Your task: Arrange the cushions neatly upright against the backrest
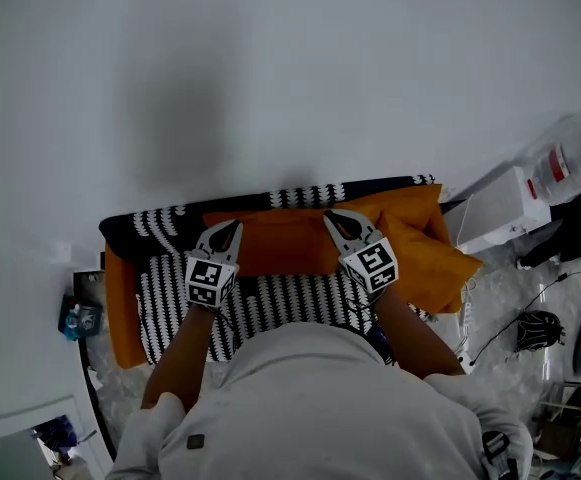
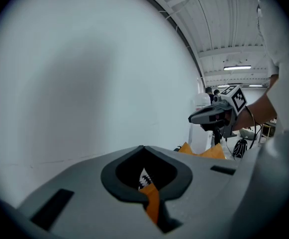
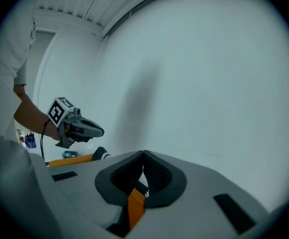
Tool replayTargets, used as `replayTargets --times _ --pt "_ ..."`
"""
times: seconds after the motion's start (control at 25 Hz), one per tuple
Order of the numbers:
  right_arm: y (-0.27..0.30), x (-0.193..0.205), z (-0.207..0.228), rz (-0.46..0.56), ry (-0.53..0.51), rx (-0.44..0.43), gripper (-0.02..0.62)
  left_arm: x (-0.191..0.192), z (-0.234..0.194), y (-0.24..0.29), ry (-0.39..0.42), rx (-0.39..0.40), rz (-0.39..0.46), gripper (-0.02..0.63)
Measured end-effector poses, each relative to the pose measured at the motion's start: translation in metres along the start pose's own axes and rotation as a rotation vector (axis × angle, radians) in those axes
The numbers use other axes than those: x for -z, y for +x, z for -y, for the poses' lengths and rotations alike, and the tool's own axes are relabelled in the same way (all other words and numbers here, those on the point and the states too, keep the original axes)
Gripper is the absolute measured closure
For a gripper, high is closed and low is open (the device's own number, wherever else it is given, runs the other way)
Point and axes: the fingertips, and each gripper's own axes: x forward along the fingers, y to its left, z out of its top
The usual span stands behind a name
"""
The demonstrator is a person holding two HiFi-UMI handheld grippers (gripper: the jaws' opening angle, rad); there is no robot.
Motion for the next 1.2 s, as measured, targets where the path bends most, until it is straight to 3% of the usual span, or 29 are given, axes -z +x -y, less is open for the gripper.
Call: replayTargets --times 0.24,0.48,1.2 --pt "-0.029 0.013 0.018 0.001 0.027 0.075 0.569 -0.012 0.029 0.022 0.008 0.062 0.023 0.597" --pt "-0.089 0.027 0.043 0.010 0.064 0.175 0.569 -0.039 0.088 0.052 0.039 0.158 0.051 0.597" --pt "-0.368 0.106 0.074 0.036 0.187 0.418 0.569 -0.065 0.371 0.065 0.121 0.409 0.045 0.597"
